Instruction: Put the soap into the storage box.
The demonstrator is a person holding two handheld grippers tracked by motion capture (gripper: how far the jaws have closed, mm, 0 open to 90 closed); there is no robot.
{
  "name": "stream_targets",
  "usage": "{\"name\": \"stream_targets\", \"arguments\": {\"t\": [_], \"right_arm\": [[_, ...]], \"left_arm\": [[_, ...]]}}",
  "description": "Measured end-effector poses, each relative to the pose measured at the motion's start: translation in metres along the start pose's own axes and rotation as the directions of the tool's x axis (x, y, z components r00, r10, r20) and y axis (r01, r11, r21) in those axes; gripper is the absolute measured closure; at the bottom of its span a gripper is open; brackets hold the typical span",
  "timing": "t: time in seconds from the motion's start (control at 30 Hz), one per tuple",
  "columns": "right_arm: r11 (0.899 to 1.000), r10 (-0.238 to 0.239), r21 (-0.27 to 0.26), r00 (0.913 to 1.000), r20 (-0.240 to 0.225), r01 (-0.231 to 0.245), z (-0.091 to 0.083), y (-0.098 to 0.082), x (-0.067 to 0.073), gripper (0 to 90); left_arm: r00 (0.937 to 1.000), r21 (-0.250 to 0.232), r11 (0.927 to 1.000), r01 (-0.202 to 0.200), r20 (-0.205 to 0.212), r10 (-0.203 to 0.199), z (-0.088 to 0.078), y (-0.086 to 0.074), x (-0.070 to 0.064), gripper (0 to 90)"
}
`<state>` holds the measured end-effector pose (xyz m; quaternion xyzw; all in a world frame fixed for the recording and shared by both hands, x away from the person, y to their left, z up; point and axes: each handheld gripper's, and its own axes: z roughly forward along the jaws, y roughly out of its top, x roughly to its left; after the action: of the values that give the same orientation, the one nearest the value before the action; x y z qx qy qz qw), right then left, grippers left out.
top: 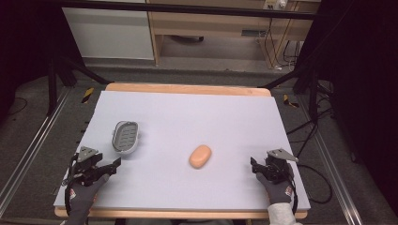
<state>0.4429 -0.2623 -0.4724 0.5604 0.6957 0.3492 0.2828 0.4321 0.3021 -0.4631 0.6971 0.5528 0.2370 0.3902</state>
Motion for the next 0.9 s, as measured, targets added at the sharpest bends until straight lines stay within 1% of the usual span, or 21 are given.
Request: {"name": "stream_targets", "arguments": {"t": [0.03,0.1,0.17,0.3,0.33,0.47,0.5,0.53,0.57,0.63,0.7,0.77,0.8,0.87,0.9], "right_arm": [[1.000,0.000,0.000,1.0000,0.000,0.000,0.000,0.000,0.000,28.7],[1.000,-0.017,-0.003,0.9998,-0.001,0.017,-0.001,0.000,0.001,28.6],[1.000,-0.017,-0.009,0.9998,-0.009,0.017,-0.002,-0.001,0.001,28.6],[1.000,-0.001,-0.018,0.9997,-0.024,0.000,-0.005,-0.001,-0.001,31.4],[1.000,0.001,-0.025,0.9997,-0.025,-0.002,-0.006,-0.001,-0.002,32.6],[1.000,0.003,-0.025,0.9996,-0.029,-0.003,-0.007,-0.002,-0.001,32.7],[1.000,-0.005,-0.018,0.9994,-0.034,0.005,-0.006,-0.002,-0.002,32.7],[1.000,-0.001,-0.015,0.9992,-0.041,0.000,-0.006,-0.002,-0.001,32.8],[1.000,-0.009,-0.010,0.9992,-0.039,0.009,-0.005,-0.003,0.000,33.0],[1.000,-0.012,-0.007,0.9989,-0.045,0.012,-0.005,-0.003,0.001,33.7],[1.000,-0.017,-0.011,0.9988,-0.046,0.016,-0.005,-0.002,0.002,34.0],[1.000,-0.021,-0.013,0.9987,-0.047,0.020,-0.005,-0.002,0.002,34.4],[1.000,-0.021,-0.013,0.9985,-0.050,0.020,-0.005,-0.002,0.002,34.4],[1.000,-0.026,-0.005,0.9982,-0.055,0.026,-0.004,-0.003,0.003,34.9],[1.000,-0.027,-0.003,0.9981,-0.056,0.027,-0.004,-0.003,0.004,35.2]], "left_arm": [[1.0000,0.000,1.0000,0.000,0.000,0.000,0.000,0.000,0.000,22.9],[1.0000,-0.006,1.0000,-0.004,-0.001,0.004,-0.002,0.001,-0.002,23.5],[1.0000,-0.012,0.9999,-0.004,0.000,0.004,-0.003,0.001,-0.004,24.3],[0.9999,-0.014,0.9998,-0.014,0.001,0.014,-0.005,0.003,-0.008,25.8],[0.9999,-0.016,0.9998,-0.010,0.008,0.010,-0.005,0.003,-0.010,26.4],[0.9996,-0.016,0.9997,-0.017,0.022,0.018,-0.004,0.004,-0.015,27.1],[0.9995,-0.015,0.9997,-0.018,0.024,0.019,-0.004,0.005,-0.016,27.1],[0.9993,-0.012,0.9996,-0.025,0.027,0.025,-0.004,0.005,-0.017,27.1],[0.9993,-0.016,0.9997,-0.021,0.029,0.021,-0.003,0.006,-0.019,27.0],[0.9989,-0.017,0.9994,-0.031,0.035,0.032,-0.003,0.007,-0.023,27.0],[0.9985,-0.018,0.9993,-0.033,0.044,0.034,-0.002,0.010,-0.027,27.0],[0.9975,-0.020,0.9985,-0.051,0.049,0.052,-0.001,0.013,-0.031,26.8],[0.9972,-0.018,0.9985,-0.052,0.053,0.053,-0.001,0.014,-0.032,26.8],[0.9954,-0.019,0.9972,-0.072,0.061,0.073,0.000,0.018,-0.036,26.7],[0.9951,-0.019,0.9972,-0.073,0.066,0.074,-0.001,0.019,-0.037,26.7]]}}
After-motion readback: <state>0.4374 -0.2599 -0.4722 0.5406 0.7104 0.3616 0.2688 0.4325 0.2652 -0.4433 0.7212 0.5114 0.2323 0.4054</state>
